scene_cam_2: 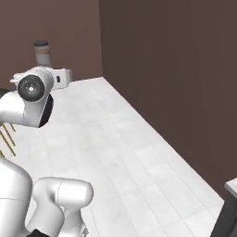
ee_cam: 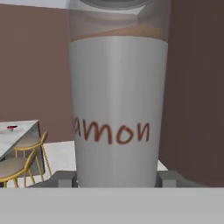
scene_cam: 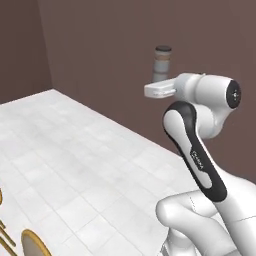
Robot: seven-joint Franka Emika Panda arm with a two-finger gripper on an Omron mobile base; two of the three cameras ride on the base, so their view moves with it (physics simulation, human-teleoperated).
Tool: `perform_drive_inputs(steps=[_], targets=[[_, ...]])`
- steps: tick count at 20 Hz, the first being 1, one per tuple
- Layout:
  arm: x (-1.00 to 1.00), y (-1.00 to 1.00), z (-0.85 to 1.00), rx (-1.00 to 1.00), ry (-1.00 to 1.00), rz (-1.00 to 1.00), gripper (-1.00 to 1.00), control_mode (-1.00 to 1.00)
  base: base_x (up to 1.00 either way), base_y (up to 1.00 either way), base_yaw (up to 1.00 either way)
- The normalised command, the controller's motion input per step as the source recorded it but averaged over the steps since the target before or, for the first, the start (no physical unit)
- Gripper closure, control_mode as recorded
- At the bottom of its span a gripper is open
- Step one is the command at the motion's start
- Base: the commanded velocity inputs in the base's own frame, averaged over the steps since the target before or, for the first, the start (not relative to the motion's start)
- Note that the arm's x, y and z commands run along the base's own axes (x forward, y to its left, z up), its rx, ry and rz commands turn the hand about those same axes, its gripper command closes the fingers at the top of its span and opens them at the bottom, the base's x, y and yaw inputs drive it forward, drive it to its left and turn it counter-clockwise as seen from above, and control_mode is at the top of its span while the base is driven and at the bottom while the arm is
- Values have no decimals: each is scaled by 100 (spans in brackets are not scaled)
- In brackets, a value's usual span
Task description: Take the cinnamon bottle from the cabinet and place it on the dining table, next to the plate with the cupcake. Then take the chocolate from the dining counter and place it on the cupcake plate.
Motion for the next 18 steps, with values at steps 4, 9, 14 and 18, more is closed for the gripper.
perform_drive_inputs(steps=[4, 9, 14, 18], targets=[[0, 0, 0, 0, 0, 0, 100, 100, 72, 0, 47], [0, 0, 0, 0, 0, 0, 100, 100, 72, 0, 44], [0, 0, 0, 0, 0, 0, 100, 100, 84, 0, 29], [0, 0, 0, 0, 0, 0, 100, 100, 91, -3, 18]])
